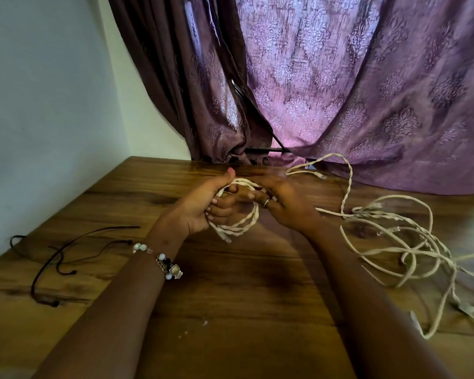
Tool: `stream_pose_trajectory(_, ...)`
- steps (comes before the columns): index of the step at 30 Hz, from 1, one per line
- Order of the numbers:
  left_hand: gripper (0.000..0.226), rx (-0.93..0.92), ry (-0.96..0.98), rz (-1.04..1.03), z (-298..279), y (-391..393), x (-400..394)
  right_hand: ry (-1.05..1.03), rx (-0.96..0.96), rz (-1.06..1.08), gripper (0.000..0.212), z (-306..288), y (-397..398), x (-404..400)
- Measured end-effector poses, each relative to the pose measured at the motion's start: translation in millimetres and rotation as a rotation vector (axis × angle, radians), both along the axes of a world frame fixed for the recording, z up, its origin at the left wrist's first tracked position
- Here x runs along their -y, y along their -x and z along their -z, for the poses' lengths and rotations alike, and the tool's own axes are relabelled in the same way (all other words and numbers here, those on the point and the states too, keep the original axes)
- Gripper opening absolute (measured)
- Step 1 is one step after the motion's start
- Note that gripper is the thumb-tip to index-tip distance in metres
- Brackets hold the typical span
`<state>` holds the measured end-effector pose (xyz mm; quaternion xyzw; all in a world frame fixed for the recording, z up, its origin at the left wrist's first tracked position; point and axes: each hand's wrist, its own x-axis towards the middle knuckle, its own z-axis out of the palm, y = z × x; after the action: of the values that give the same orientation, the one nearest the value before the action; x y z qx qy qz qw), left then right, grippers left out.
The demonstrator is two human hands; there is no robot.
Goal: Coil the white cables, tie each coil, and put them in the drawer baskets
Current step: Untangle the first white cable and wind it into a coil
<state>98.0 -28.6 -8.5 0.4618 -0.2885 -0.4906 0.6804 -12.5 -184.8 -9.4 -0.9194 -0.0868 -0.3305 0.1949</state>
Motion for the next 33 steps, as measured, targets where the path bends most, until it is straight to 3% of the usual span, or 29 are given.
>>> stream_pose_trajectory(3, 0.042, -0.109, 0.033, -0.088, -6.6, -9.1, -6.0, -0.007, -0.023, 0.062, 0.011, 0.1, 6.0, 10.0)
stream_pose_trajectory(5, 0.045, -0.163, 0.052, -0.177, -9.0, -17.3, -11.0, 0.127, -0.034, 0.212, 0.017, 4.1, 5.2, 17.8)
stream_pose_trajectory(10, 0.046, -0.271, 0.159, -0.328, -7.3, -25.1, -12.1, 0.568, -0.423, 0.581, 0.028, -1.1, 7.5, 5.6)
stream_pose_trajectory(15, 0.043, -0.37, 0.343, -0.384, -0.6, -38.6, -13.6, 0.686, -0.777, 0.533, 0.029, -13.9, 16.3, -30.4)
stream_pose_trajectory(18, 0.03, -0.308, 0.309, -0.472, 2.7, -36.7, -10.7, 0.778, -0.643, 0.42, 0.031, -14.8, 14.4, -42.4)
stream_pose_trajectory(22, 0.023, -0.129, 0.184, -0.478, 3.3, -21.1, -0.7, 0.724, -0.26, 0.201, 0.032, -12.3, 6.1, -45.6)
stream_pose_trajectory(25, 0.028, 0.003, 0.125, -0.392, 2.0, -4.5, 7.3, 0.517, -0.032, 0.133, 0.032, -11.7, 4.1, -38.9)
stream_pose_trajectory(29, 0.034, 0.319, 0.041, -0.249, 5.4, 8.5, 11.2, 0.137, 0.118, 0.161, 0.021, -17.5, 9.4, -22.2)
stream_pose_trajectory(33, 0.04, 0.345, 0.056, -0.012, 8.3, 9.9, 11.0, 0.026, 0.132, 0.255, 0.02, -15.3, 8.6, -4.9)
